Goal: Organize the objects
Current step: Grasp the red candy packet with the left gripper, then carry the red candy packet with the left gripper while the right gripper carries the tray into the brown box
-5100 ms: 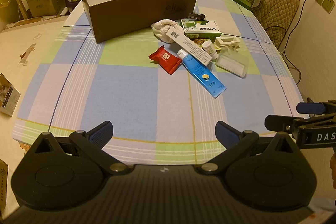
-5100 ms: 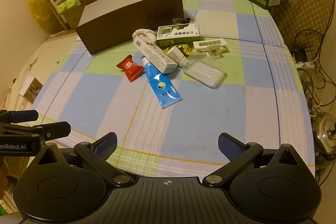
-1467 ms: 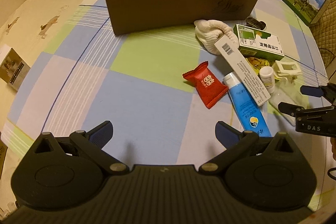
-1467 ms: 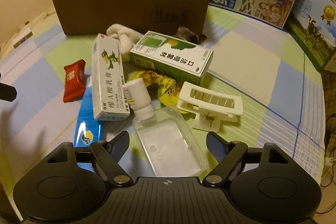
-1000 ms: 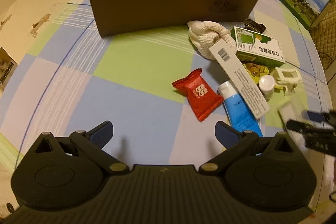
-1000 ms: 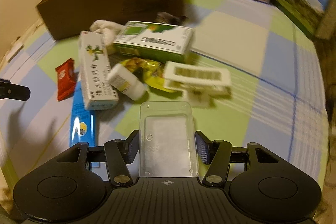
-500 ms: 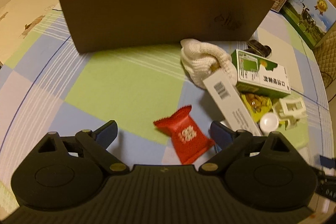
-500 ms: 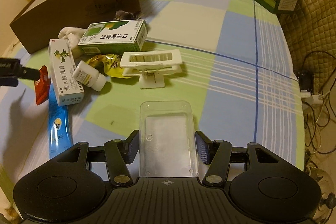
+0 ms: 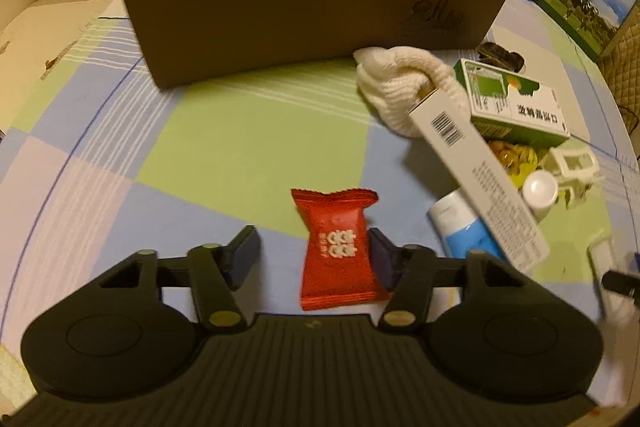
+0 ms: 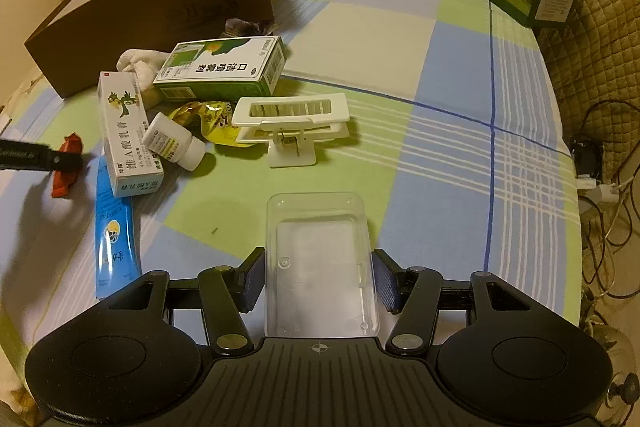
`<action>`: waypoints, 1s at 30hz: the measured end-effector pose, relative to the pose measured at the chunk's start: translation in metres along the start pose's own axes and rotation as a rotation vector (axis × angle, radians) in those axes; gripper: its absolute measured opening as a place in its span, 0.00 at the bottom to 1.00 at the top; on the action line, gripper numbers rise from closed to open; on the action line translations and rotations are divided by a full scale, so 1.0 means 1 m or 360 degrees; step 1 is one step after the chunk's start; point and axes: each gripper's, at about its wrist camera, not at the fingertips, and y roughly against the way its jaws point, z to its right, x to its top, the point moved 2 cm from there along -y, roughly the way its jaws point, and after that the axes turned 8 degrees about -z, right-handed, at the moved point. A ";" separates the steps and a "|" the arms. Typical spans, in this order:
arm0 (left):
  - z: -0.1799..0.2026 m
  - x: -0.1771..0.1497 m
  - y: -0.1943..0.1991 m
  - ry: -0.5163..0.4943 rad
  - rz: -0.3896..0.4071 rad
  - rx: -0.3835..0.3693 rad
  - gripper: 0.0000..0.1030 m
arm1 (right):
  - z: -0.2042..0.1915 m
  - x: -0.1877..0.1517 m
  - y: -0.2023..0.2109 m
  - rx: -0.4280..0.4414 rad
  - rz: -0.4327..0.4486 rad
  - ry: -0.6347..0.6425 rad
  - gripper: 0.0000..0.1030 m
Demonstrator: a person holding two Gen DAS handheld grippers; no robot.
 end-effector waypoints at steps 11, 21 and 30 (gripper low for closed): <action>0.021 0.003 -0.001 -0.0061 -0.0023 -0.0036 0.24 | 0.002 0.001 -0.001 0.0050 0.0001 0.0065 0.52; 0.017 -0.025 0.021 -0.0016 -0.0052 -0.0046 0.23 | -0.003 0.004 -0.005 0.0057 0.0026 0.0111 0.52; 0.006 -0.021 0.063 0.0009 0.0029 -0.0104 0.22 | -0.014 0.006 0.019 0.0167 0.0102 0.0029 0.51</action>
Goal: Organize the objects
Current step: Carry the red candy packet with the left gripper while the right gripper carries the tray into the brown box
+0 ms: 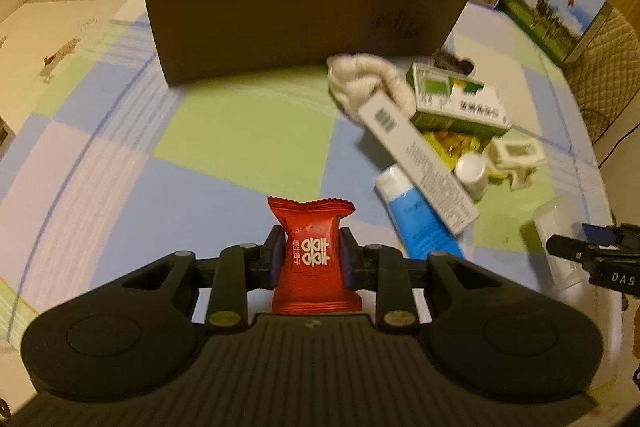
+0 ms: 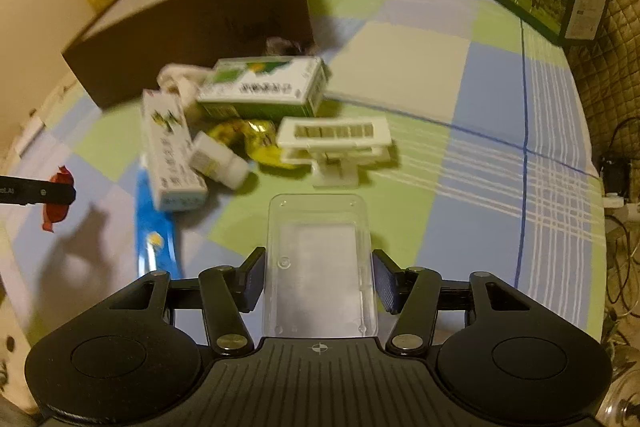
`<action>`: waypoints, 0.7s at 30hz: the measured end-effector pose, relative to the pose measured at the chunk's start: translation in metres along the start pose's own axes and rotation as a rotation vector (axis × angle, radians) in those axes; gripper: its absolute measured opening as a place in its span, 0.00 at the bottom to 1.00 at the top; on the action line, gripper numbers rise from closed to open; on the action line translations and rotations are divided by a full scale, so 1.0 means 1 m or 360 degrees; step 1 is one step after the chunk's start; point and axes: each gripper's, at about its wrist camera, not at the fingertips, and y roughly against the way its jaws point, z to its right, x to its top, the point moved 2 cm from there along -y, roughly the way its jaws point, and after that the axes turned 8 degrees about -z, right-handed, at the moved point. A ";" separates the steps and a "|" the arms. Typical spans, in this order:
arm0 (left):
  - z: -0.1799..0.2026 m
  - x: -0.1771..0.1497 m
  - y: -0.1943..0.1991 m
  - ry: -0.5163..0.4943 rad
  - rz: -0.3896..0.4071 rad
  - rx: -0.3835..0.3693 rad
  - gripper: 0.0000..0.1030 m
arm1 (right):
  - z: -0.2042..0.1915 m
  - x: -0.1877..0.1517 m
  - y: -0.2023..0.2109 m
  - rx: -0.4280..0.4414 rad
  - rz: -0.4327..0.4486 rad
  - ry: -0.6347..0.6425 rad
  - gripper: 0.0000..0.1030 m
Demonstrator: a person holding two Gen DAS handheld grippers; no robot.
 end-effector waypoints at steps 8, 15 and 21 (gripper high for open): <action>-0.006 0.053 0.024 -0.0062 0.0098 -0.0086 0.22 | -0.026 0.042 0.025 0.0129 0.0119 -0.0051 0.51; -0.017 0.110 0.040 -0.0126 0.0215 -0.0132 0.22 | -0.071 0.111 0.021 0.0239 0.0248 0.0037 0.51; -0.035 0.163 0.035 -0.0116 0.0261 -0.0149 0.22 | -0.121 0.180 0.002 0.0264 0.0340 0.0144 0.51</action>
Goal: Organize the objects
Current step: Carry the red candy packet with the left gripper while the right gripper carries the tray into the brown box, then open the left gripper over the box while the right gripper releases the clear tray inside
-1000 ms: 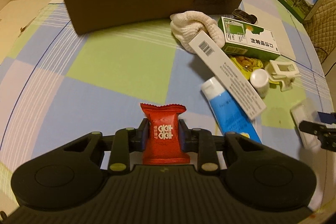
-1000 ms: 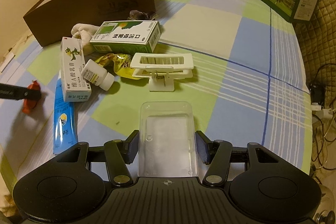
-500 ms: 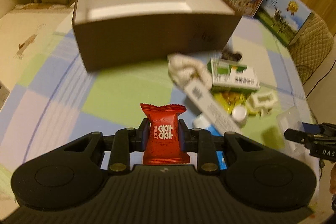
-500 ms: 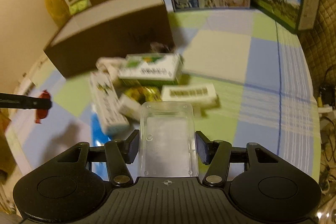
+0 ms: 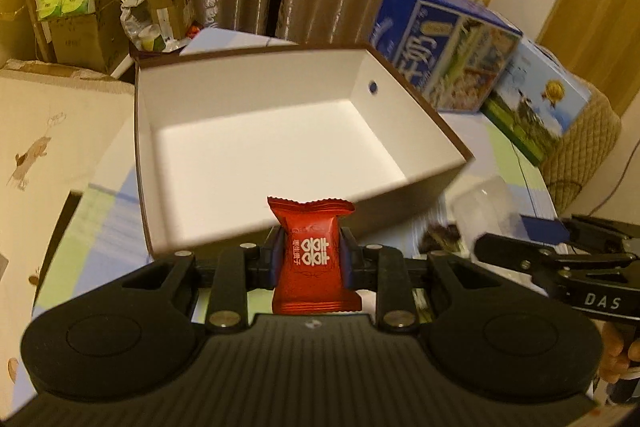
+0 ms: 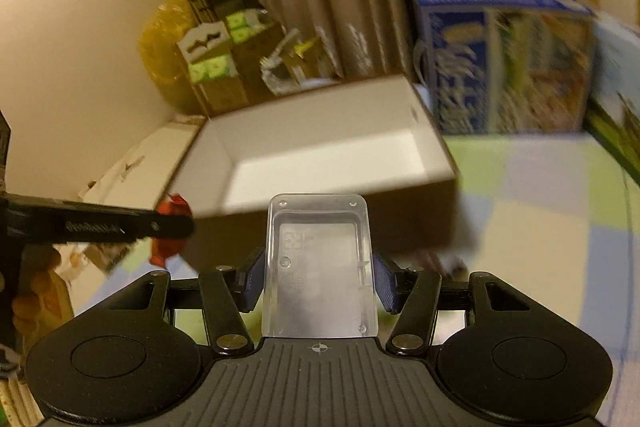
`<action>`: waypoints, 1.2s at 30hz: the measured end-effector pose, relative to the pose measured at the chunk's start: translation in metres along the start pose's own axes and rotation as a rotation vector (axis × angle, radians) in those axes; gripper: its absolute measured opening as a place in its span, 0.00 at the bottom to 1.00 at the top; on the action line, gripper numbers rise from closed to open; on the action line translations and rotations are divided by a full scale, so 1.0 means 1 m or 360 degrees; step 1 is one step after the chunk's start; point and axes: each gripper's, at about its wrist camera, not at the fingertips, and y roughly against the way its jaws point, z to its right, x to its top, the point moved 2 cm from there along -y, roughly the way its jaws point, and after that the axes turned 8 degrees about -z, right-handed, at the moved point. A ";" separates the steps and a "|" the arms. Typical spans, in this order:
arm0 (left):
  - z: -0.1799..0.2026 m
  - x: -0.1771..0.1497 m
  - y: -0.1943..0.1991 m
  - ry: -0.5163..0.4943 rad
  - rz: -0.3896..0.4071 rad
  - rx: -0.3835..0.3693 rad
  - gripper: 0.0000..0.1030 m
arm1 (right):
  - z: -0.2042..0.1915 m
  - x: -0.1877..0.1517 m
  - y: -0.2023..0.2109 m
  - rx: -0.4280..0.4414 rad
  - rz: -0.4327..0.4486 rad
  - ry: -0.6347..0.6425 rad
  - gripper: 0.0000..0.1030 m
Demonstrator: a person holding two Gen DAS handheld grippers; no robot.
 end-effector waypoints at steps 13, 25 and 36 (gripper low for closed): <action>-0.051 0.060 -0.065 0.0091 -0.0112 0.0036 0.22 | -0.012 0.081 -0.096 -0.0067 -0.0051 0.0090 0.51; -0.066 0.067 -0.141 0.0165 -0.0422 0.0054 0.23 | 0.028 0.086 -0.194 -0.0166 -0.0474 0.0026 0.51; -0.060 0.070 -0.165 0.0131 -0.0484 0.0043 0.26 | 0.044 0.095 -0.212 -0.0160 -0.0561 -0.0048 0.51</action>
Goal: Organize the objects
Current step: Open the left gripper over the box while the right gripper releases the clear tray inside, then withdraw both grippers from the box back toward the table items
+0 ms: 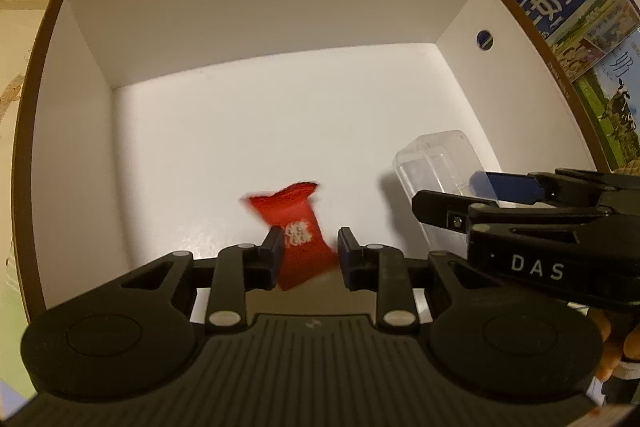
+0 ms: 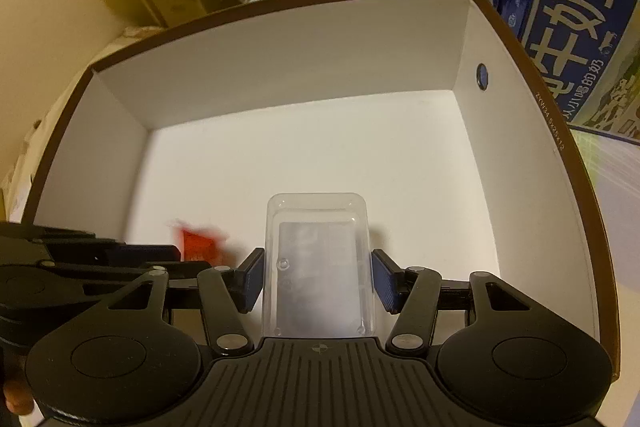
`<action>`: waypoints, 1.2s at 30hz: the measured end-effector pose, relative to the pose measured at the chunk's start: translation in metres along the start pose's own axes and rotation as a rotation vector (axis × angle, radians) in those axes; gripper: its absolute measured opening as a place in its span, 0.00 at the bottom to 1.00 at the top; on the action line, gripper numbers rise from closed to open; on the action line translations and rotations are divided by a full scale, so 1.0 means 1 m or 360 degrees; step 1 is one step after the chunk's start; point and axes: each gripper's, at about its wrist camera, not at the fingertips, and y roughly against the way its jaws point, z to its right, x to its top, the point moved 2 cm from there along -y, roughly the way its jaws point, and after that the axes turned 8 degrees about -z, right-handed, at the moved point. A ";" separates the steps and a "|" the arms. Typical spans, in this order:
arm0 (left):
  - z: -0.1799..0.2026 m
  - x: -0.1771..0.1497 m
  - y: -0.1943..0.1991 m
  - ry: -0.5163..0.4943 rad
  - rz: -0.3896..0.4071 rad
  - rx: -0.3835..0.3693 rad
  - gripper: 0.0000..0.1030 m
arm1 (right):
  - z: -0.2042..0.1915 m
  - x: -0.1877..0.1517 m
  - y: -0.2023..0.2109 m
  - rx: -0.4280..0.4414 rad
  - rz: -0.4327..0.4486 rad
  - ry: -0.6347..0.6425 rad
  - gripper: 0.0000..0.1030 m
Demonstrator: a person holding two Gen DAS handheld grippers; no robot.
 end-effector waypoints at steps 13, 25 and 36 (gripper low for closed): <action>0.004 0.002 0.012 -0.0066 0.0069 0.0062 0.62 | 0.005 -0.007 0.029 0.0004 0.0090 -0.0028 0.64; 0.015 -0.012 0.052 -0.0127 0.0214 0.0081 0.70 | -0.001 -0.028 0.079 0.0039 0.0279 -0.0069 0.64; 0.020 -0.060 0.109 -0.0151 0.0368 0.0120 0.80 | -0.005 -0.078 0.140 0.0080 0.0479 -0.0165 0.64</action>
